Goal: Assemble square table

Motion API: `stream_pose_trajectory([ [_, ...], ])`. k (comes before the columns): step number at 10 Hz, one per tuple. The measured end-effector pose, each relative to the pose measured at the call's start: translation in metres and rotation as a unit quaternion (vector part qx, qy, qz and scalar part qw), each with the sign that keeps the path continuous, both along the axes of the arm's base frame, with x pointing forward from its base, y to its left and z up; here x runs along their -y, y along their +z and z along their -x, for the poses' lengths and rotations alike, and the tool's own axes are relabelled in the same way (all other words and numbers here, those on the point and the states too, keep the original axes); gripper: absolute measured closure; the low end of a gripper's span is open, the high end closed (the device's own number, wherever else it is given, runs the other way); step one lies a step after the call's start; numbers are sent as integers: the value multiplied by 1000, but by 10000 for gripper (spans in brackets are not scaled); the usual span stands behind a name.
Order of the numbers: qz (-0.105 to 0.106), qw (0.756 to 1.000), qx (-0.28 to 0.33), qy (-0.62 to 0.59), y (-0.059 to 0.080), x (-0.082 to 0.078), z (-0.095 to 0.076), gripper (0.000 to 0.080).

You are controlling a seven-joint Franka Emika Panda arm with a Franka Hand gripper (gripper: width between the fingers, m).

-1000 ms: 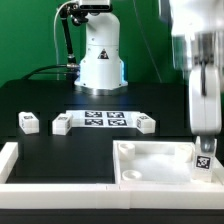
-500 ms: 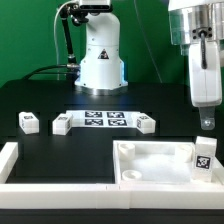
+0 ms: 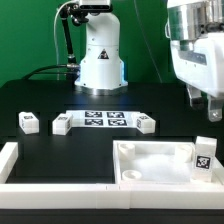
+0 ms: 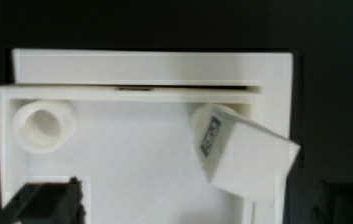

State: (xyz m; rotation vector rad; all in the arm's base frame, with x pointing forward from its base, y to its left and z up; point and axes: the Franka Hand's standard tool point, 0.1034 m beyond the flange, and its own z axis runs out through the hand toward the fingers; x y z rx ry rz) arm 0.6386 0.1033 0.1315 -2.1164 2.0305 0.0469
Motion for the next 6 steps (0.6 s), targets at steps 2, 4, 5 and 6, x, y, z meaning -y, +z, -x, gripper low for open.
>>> stream_pose_trajectory([
  [2, 11, 993, 18, 117, 11, -10, 12, 151],
  [4, 19, 984, 27, 176, 9, -8, 12, 151],
  [5, 23, 977, 33, 209, 9, -8, 12, 151],
  [6, 27, 971, 37, 235, 9, -8, 12, 151],
])
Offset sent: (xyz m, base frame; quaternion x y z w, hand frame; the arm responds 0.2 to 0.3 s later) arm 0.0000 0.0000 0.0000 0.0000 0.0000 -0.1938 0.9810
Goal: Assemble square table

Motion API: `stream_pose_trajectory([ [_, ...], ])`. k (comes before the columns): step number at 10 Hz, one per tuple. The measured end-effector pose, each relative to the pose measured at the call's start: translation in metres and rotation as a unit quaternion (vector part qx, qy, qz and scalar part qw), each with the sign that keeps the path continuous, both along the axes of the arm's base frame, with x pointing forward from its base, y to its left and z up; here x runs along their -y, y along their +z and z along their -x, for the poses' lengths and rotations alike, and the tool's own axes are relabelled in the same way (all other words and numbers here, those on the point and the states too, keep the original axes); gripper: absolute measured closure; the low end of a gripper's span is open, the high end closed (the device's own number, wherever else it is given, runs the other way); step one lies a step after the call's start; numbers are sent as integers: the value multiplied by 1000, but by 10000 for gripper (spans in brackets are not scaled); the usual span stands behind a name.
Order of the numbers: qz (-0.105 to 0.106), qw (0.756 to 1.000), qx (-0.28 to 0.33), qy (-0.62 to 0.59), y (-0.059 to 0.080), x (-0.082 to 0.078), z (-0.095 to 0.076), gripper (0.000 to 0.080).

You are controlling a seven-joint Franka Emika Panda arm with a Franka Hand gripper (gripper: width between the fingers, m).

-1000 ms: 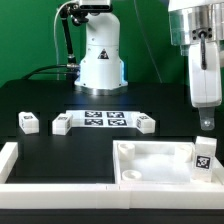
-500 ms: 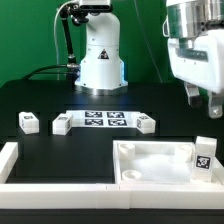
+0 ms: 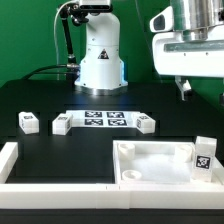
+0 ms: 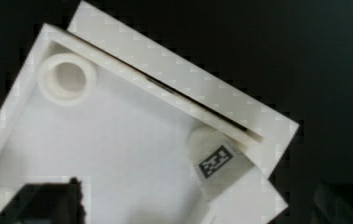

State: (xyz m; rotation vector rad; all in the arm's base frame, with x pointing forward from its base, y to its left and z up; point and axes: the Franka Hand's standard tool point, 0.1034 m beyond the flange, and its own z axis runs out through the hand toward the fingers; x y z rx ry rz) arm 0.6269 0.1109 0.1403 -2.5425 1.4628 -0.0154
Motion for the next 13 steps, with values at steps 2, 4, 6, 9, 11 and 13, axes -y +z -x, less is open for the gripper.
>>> stream_pose_trajectory([
  [2, 12, 998, 21, 63, -5, -1, 2, 151],
  [4, 28, 982, 40, 182, -18, -6, 36, 151],
  [6, 46, 963, 33, 264, -36, -21, 72, 151],
  [9, 61, 938, 47, 339, -38, -18, 67, 151],
  [11, 71, 906, 54, 414, -40, -16, 70, 151],
  [13, 80, 845, 21, 528, -62, -13, 113, 151],
])
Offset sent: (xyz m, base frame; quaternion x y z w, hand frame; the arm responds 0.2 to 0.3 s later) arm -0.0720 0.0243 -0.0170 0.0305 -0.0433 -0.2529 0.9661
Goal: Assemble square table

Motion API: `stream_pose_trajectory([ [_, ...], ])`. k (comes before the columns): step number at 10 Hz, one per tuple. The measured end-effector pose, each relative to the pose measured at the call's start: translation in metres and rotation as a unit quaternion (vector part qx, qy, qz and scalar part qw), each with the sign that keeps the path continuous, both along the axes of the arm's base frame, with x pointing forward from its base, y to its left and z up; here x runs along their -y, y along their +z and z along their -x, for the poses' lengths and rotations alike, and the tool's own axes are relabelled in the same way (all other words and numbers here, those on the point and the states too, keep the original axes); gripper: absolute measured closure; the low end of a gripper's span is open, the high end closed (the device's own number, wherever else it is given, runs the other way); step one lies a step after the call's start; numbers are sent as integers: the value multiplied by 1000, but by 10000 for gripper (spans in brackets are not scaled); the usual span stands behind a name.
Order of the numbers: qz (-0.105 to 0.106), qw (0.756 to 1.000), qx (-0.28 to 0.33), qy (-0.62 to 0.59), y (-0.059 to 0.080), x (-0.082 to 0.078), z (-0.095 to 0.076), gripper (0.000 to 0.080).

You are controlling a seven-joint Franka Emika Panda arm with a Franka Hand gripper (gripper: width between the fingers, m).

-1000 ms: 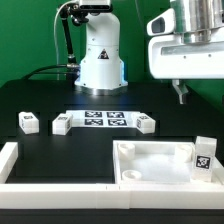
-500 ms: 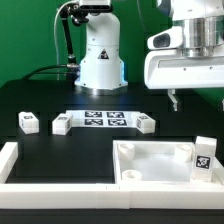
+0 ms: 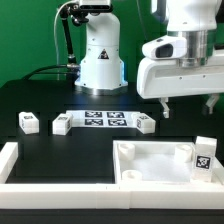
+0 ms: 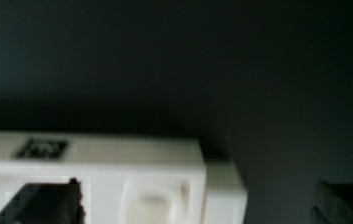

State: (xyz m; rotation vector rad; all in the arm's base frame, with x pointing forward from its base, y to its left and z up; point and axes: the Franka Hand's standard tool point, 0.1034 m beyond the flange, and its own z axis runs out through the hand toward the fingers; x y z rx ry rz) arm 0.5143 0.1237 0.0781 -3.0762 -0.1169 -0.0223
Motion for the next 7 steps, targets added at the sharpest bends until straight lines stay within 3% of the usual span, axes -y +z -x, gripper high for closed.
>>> stream_pose_trajectory([
  [1, 13, 998, -5, 58, 3, 3, 12, 151],
  [3, 24, 985, 7, 171, 4, 17, 14, 151],
  [5, 22, 984, -2, 178, 3, 16, 16, 151],
  [7, 24, 984, -33, 172, -8, 32, 26, 151],
])
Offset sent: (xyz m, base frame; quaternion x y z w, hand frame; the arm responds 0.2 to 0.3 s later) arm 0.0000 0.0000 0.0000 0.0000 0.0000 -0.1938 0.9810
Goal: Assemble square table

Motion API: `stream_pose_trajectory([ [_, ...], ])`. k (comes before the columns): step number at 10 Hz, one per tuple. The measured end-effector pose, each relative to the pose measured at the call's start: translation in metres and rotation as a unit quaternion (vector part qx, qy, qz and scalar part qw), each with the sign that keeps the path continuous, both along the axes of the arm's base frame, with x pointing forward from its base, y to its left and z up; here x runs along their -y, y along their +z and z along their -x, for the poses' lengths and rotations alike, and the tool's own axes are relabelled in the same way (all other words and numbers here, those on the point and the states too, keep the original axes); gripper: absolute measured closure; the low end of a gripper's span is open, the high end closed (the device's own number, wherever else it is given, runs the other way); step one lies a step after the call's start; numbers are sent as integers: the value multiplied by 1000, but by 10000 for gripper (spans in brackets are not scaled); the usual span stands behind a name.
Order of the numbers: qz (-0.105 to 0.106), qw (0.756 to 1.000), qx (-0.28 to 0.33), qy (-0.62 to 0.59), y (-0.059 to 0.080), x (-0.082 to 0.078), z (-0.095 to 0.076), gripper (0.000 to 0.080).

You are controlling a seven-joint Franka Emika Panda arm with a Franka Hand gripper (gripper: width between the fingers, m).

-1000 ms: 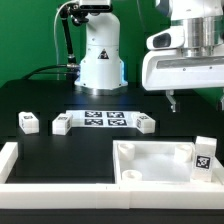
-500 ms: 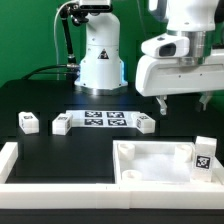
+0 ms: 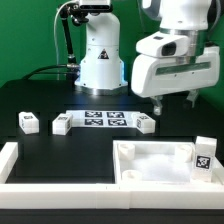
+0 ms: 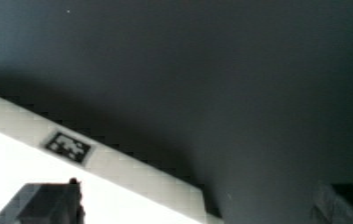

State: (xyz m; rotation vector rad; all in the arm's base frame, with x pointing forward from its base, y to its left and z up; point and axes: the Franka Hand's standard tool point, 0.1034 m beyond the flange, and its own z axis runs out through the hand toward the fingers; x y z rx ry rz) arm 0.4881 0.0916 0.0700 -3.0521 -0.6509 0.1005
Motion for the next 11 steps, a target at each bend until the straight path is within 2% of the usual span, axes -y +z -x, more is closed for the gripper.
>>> stream_pose_trajectory([
  [1, 23, 997, -76, -17, -4, 7, 17, 151],
  [3, 88, 976, -197, -33, 1, 12, 21, 151],
  [4, 98, 970, -218, -38, -4, 10, 19, 151],
  [6, 117, 951, -284, -38, -4, 12, 30, 151],
  [7, 128, 940, -315, -38, -7, 12, 30, 151],
  [9, 141, 914, -368, -100, -20, 10, 40, 151],
  [11, 142, 918, -358, -94, -21, 12, 34, 151],
])
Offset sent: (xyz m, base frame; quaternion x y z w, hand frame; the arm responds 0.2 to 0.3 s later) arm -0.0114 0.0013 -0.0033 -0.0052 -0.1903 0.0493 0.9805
